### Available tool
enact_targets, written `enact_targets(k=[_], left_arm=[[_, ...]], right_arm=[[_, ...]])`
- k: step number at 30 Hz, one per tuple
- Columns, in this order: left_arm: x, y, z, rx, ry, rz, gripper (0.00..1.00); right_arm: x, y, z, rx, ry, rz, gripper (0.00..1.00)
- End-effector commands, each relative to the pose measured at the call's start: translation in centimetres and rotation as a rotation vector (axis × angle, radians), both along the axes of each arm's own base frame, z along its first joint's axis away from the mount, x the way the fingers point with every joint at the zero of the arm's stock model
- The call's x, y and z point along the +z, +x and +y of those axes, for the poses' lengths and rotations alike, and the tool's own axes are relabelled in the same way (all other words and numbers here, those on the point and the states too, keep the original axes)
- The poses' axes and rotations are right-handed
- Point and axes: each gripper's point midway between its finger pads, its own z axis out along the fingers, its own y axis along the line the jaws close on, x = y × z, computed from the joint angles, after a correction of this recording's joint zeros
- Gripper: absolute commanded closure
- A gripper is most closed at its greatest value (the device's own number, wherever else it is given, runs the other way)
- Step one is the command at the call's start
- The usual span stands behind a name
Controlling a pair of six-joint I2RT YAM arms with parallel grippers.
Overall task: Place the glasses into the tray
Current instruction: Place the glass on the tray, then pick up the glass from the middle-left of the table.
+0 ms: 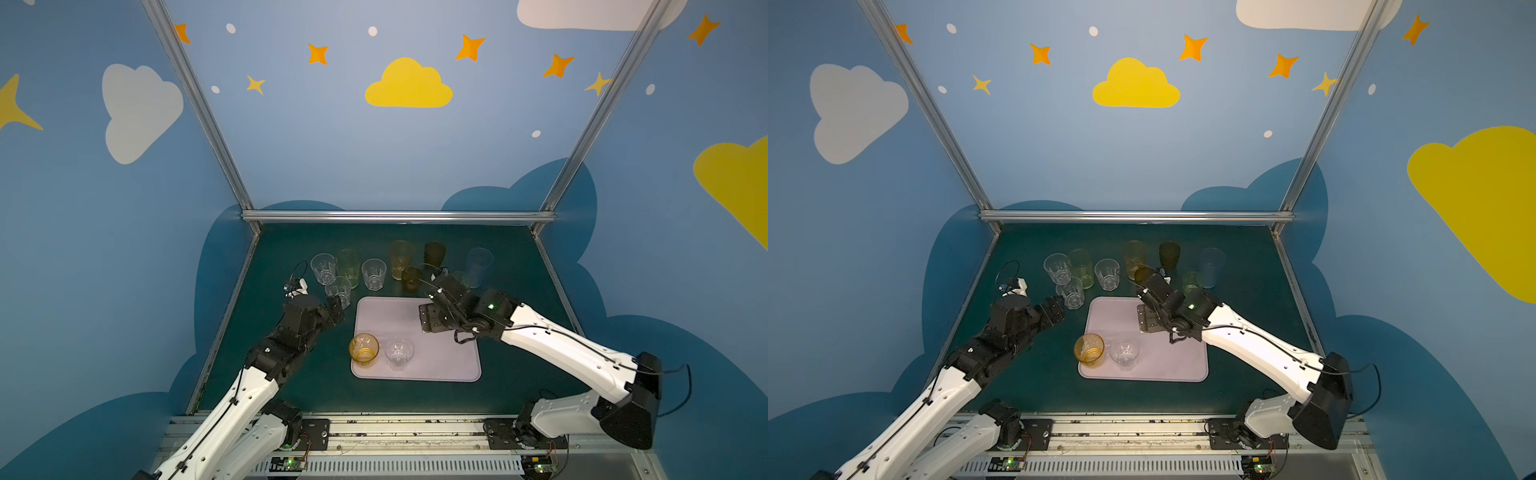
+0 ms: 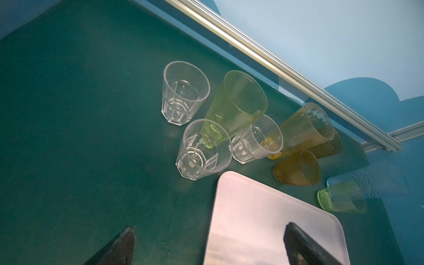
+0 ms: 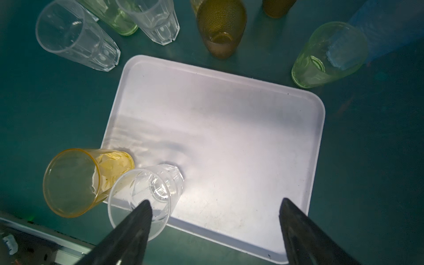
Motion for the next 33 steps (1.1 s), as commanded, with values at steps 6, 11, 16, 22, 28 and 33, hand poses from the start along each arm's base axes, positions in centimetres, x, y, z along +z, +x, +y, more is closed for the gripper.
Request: enact_targets(k=[6, 11, 16, 22, 28, 33], left_arm=[[1.3, 2.4, 1.5, 0.064, -0.027, -0.011, 0.0], [0.4, 3.7, 2.8, 0.106, -0.026, 0.029, 0.0], [-0.3, 4.7, 3.5, 0.118, -0.072, 0.07, 0.0], [-0.6, 5.2, 2.7, 0.076, -0.117, 0.079, 0.0], [-1.6, 5.1, 2.7, 0.073, -0.105, 0.112, 0.0], [-2.6, 5.3, 2.5, 0.063, -0.11, 0.132, 0.0]], right_arm=[[2.1, 2.1, 0.0, 0.073, 0.173, -0.098, 0.09], [1.7, 3.0, -0.3, 0.078, 0.185, -0.069, 0.09], [1.6, 2.5, 1.3, 0.141, 0.295, 0.02, 0.09], [3.9, 2.5, 2.9, 0.203, 0.618, 0.137, 0.09], [3.6, 3.5, 1.8, 0.158, 0.626, 0.136, 0.09], [3.0, 3.7, 1.3, 0.132, 0.598, 0.14, 0.09]])
